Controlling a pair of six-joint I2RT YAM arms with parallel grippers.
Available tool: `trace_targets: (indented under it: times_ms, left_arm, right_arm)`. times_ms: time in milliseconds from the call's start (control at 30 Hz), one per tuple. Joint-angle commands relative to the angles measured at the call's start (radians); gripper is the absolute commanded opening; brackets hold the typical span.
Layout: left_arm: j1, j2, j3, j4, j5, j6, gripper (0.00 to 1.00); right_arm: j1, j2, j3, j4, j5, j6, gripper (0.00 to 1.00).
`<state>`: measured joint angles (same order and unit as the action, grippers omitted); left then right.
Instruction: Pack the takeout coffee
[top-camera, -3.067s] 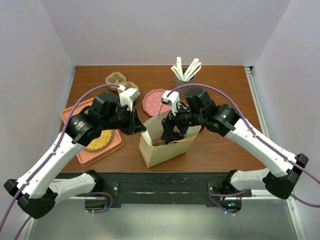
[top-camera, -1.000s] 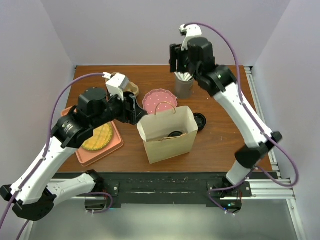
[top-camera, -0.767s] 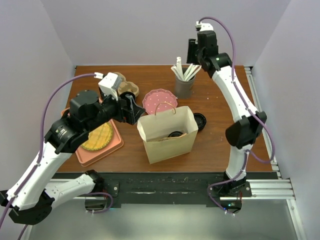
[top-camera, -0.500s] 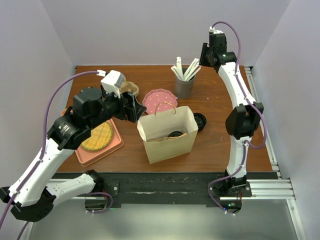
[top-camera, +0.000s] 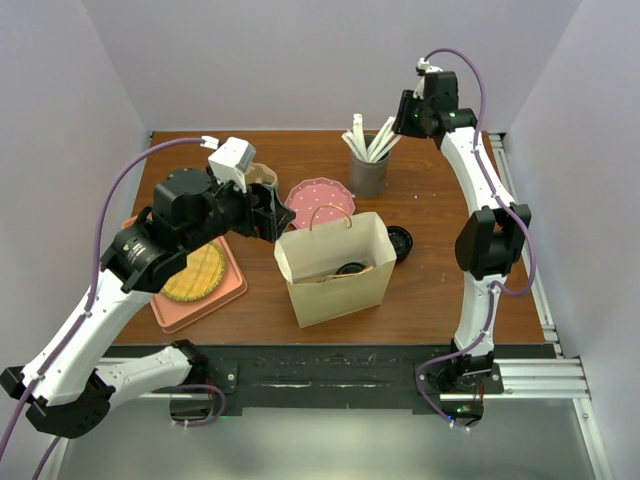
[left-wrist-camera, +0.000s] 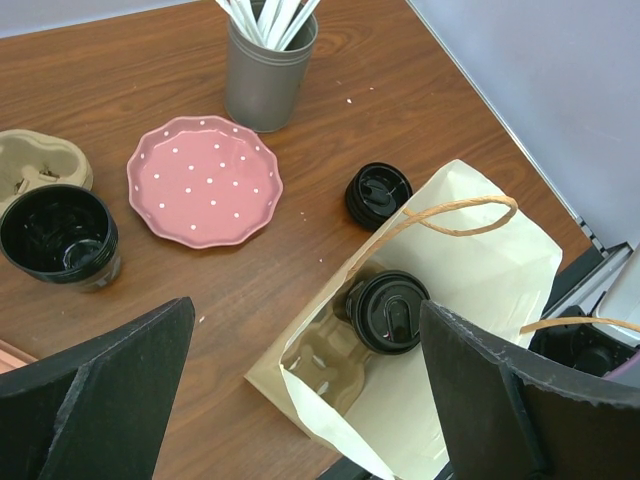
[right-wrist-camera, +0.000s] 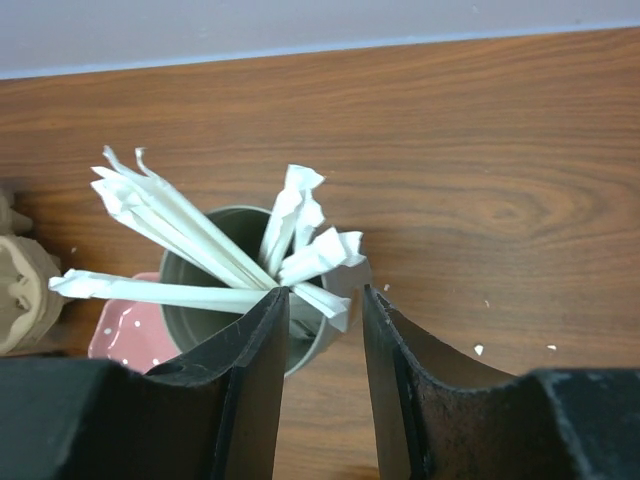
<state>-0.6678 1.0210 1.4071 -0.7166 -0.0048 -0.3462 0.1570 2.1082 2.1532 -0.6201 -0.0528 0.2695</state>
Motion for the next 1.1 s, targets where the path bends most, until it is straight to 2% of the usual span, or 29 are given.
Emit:
trace_targets:
  times_ms: [0, 100, 467, 833, 867, 933, 1067]
  left_arm:
    - [0.007, 0.002, 0.039, 0.022, -0.001, 0.027, 1.0]
    - [0.007, -0.001, 0.036, 0.019, -0.006, 0.024, 1.0]
    - [0.005, -0.004, 0.03, 0.023, -0.001, 0.021, 1.0]
    - [0.007, -0.016, 0.03, 0.014, -0.014, 0.024, 1.0]
    - [0.007, -0.018, 0.029, 0.014, -0.015, 0.024, 1.0]
    - [0.007, -0.018, 0.027, 0.016, -0.017, 0.023, 1.0]
    - [0.005, -0.019, 0.026, 0.016, -0.02, 0.024, 1.0]
  right_arm:
    - [0.0, -0.001, 0.013, 0.049, -0.036, 0.014, 0.37]
    - [0.001, 0.004, 0.019, 0.042, -0.028, 0.002, 0.29]
    - [0.001, 0.015, 0.017, 0.013, 0.001, 0.005, 0.34]
    - [0.0, 0.03, 0.023, 0.006, 0.025, -0.001, 0.29]
    - [-0.001, 0.029, 0.025, 0.005, 0.03, -0.001, 0.27]
    - [0.001, 0.026, 0.027, 0.01, 0.039, -0.006, 0.16]
    - [-0.001, 0.01, 0.034, 0.008, 0.039, -0.018, 0.08]
